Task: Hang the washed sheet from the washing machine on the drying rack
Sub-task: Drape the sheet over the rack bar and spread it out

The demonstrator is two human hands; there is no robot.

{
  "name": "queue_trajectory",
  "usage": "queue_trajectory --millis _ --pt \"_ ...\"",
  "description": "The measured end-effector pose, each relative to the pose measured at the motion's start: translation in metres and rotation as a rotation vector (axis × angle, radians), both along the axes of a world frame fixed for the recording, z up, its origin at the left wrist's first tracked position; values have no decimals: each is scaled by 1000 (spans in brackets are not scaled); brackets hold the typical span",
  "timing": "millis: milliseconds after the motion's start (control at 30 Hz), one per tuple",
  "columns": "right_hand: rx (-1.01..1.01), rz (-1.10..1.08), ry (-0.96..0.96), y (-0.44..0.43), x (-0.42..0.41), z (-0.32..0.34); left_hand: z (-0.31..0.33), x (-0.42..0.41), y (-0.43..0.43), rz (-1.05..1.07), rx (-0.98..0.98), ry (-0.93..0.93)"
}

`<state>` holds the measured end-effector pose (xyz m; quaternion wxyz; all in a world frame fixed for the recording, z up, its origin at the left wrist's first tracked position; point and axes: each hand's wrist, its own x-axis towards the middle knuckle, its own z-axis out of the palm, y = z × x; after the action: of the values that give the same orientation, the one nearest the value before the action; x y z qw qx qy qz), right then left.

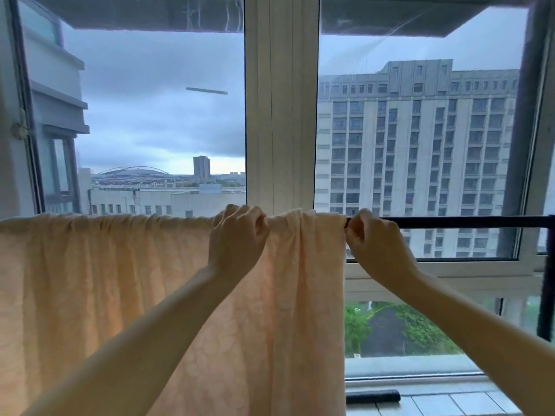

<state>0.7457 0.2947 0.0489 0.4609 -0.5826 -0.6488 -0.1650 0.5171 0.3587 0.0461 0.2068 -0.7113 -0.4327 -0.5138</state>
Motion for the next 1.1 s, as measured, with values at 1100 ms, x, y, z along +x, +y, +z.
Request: queue_trajectory --millis 1100 --pt "-108 502 -336 39 -24 38 36 24 -54 -440 -711 -659"
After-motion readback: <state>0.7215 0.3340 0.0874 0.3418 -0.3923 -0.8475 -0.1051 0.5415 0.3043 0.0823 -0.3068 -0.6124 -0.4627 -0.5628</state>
